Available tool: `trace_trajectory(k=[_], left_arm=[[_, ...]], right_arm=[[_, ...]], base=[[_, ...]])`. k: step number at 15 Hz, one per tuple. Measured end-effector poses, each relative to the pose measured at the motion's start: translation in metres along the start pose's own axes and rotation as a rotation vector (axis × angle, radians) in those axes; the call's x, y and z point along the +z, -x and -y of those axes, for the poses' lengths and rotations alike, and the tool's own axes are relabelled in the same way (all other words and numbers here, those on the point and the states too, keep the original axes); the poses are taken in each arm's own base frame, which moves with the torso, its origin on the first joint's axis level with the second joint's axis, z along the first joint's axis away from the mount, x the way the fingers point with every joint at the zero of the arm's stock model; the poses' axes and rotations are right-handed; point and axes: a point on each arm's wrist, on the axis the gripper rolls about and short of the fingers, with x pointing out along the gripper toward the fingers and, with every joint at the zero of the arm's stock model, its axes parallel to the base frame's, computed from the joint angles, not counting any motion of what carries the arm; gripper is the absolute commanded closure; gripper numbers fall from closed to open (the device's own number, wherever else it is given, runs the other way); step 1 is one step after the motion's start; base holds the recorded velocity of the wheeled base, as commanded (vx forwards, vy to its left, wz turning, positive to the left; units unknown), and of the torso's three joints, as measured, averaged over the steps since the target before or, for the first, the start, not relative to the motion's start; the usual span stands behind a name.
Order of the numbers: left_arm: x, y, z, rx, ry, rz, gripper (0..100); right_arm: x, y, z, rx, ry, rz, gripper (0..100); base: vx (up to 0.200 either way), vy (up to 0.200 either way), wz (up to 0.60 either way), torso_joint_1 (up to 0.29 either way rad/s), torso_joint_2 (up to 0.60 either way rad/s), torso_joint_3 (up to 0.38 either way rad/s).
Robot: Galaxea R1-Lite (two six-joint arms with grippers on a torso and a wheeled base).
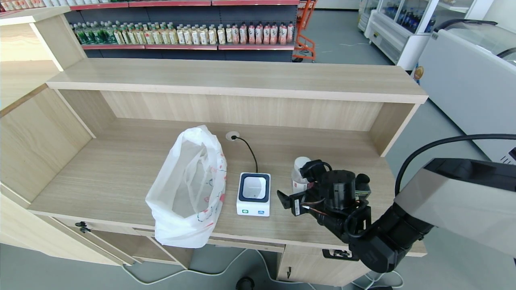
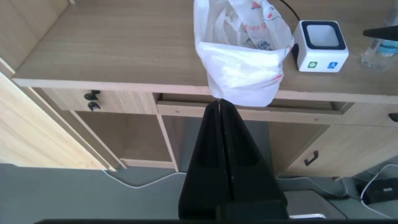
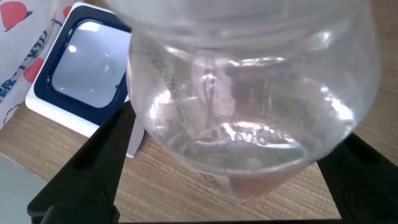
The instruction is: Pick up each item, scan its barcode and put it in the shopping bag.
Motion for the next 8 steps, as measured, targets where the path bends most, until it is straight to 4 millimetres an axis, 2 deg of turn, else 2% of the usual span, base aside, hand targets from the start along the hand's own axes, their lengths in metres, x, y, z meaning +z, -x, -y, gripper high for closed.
trace_trajectory(k=[1, 8], left_arm=[[0.0, 0.0, 0.0, 0.0, 0.0, 0.0, 100], [0.0, 0.0, 0.0, 0.0, 0.0, 0.0, 100]], right_arm=[[0.0008, -0.0003, -0.0001, 0.003, -0.006, 0.012, 100], [0.0013, 0.0011, 0.0034, 0.036, -0.01, 0.019, 100]], base=[[0.0, 0.0, 0.0, 0.0, 0.0, 0.0], [0.0, 0.0, 0.0, 0.0, 0.0, 0.0]])
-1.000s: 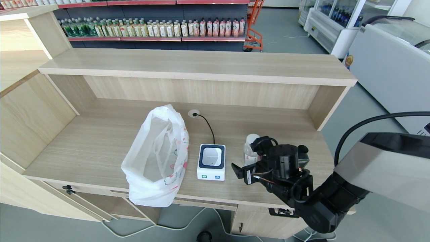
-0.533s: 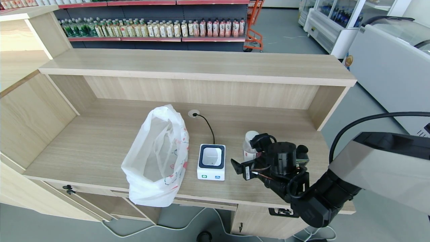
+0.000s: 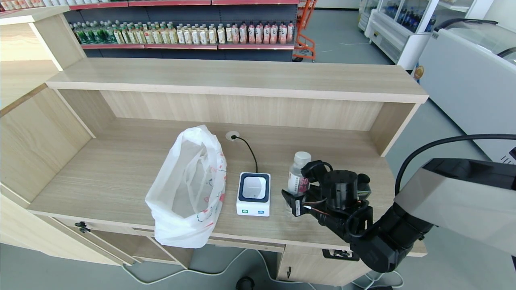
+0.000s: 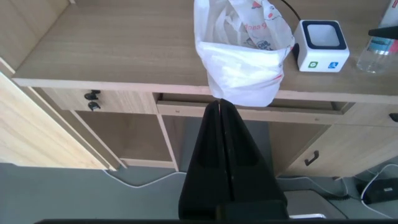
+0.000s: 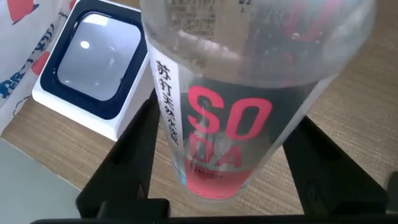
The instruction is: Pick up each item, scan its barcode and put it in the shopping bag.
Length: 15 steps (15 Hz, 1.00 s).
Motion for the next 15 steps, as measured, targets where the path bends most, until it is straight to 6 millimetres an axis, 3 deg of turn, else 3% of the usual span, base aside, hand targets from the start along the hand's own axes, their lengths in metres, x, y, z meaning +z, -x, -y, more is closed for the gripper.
trace_trajectory(k=[7, 10, 13, 15], left_arm=[[0.0, 0.0, 0.0, 0.0, 0.0, 0.0, 100], [0.0, 0.0, 0.0, 0.0, 0.0, 0.0, 100], [0.0, 0.0, 0.0, 0.0, 0.0, 0.0, 100], [0.0, 0.0, 0.0, 0.0, 0.0, 0.0, 100]], right_arm=[[0.011, 0.006, 0.006, 0.052, -0.026, 0.049, 100], [0.032, 0.02, 0.016, 0.054, -0.099, 0.088, 100], [0.067, 0.051, 0.042, 0.204, -0.202, 0.141, 100], [0.093, 0.086, 0.063, 0.393, -0.249, 0.189, 100]], base=[[0.0, 0.0, 0.0, 0.0, 0.0, 0.0], [0.0, 0.0, 0.0, 0.0, 0.0, 0.0], [0.0, 0.0, 0.0, 0.0, 0.0, 0.0], [0.0, 0.0, 0.0, 0.0, 0.0, 0.0]])
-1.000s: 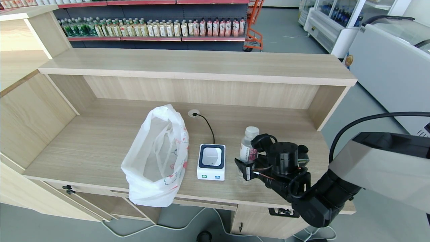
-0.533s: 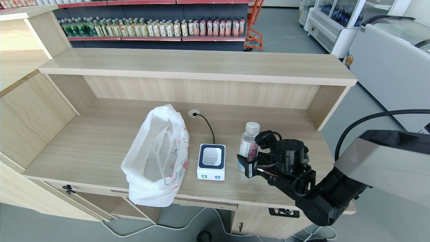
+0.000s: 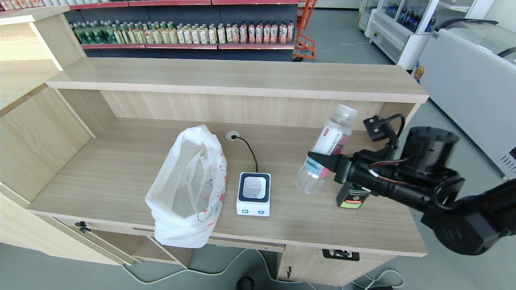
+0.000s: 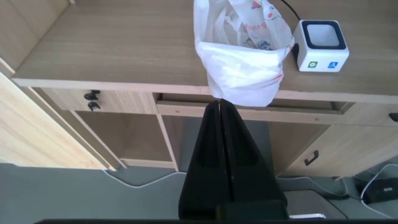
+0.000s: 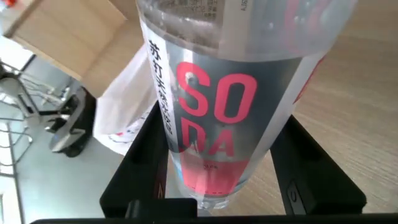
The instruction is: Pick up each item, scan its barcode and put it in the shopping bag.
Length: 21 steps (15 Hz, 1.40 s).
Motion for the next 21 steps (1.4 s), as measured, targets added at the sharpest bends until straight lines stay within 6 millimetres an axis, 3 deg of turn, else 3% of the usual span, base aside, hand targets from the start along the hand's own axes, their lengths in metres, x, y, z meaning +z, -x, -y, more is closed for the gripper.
trace_trajectory(k=[2, 5, 8, 11, 17, 21], left_arm=[[0.0, 0.0, 0.0, 0.0, 0.0, 0.0, 100], [0.0, 0.0, 0.0, 0.0, 0.0, 0.0, 100], [0.0, 0.0, 0.0, 0.0, 0.0, 0.0, 100], [0.0, 0.0, 0.0, 0.0, 0.0, 0.0, 100], [0.0, 0.0, 0.0, 0.0, 0.0, 0.0, 100], [0.0, 0.0, 0.0, 0.0, 0.0, 0.0, 100]], right_arm=[[0.034, 0.037, -0.009, 0.18, -0.039, 0.036, 100], [0.073, 0.091, -0.044, 0.468, -0.097, 0.046, 100], [0.083, 0.125, -0.087, 0.669, -0.117, 0.045, 100], [0.086, 0.142, -0.112, 0.781, -0.109, 0.052, 100], [0.081, 0.157, -0.126, 0.902, -0.135, -0.011, 100], [0.087, 0.164, -0.135, 1.059, 0.017, 0.042, 100]], base=[[0.0, 0.0, 0.0, 0.0, 0.0, 0.0], [0.0, 0.0, 0.0, 0.0, 0.0, 0.0], [0.0, 0.0, 0.0, 0.0, 0.0, 0.0], [0.0, 0.0, 0.0, 0.0, 0.0, 0.0], [0.0, 0.0, 0.0, 0.0, 0.0, 0.0], [0.0, 0.0, 0.0, 0.0, 0.0, 0.0]])
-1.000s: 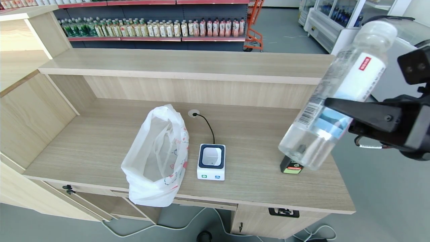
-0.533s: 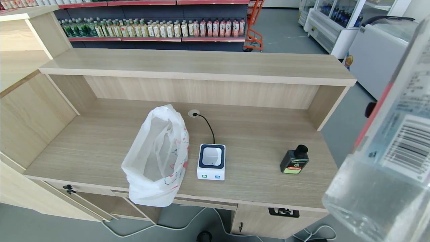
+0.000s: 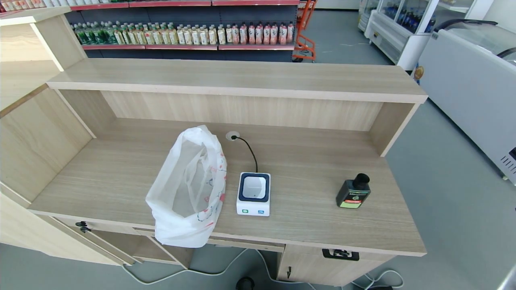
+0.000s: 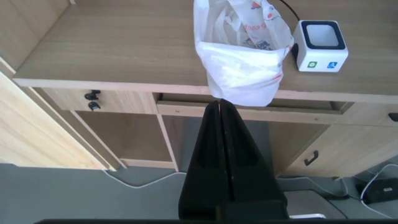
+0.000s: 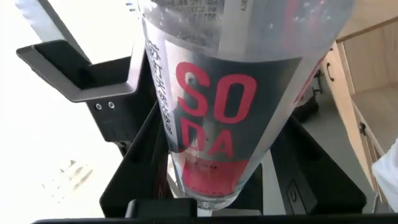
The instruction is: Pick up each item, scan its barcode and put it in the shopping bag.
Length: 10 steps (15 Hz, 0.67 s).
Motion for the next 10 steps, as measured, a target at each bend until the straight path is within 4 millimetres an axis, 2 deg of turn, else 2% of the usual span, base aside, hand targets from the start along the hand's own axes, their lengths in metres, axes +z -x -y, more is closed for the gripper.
trace_trajectory(k=[3, 5, 10], left_arm=[[0.0, 0.0, 0.0, 0.0, 0.0, 0.0, 100], [0.0, 0.0, 0.0, 0.0, 0.0, 0.0, 100], [0.0, 0.0, 0.0, 0.001, 0.0, 0.0, 100]], right_arm=[[-0.002, -0.002, 0.005, 0.077, 0.07, -0.043, 100], [-0.007, -0.002, 0.018, 0.08, 0.093, -0.063, 100], [-0.019, 0.0, 0.032, 0.054, 0.045, -0.082, 100]], base=[[0.0, 0.0, 0.0, 0.0, 0.0, 0.0], [0.0, 0.0, 0.0, 0.0, 0.0, 0.0], [0.0, 0.0, 0.0, 0.0, 0.0, 0.0]])
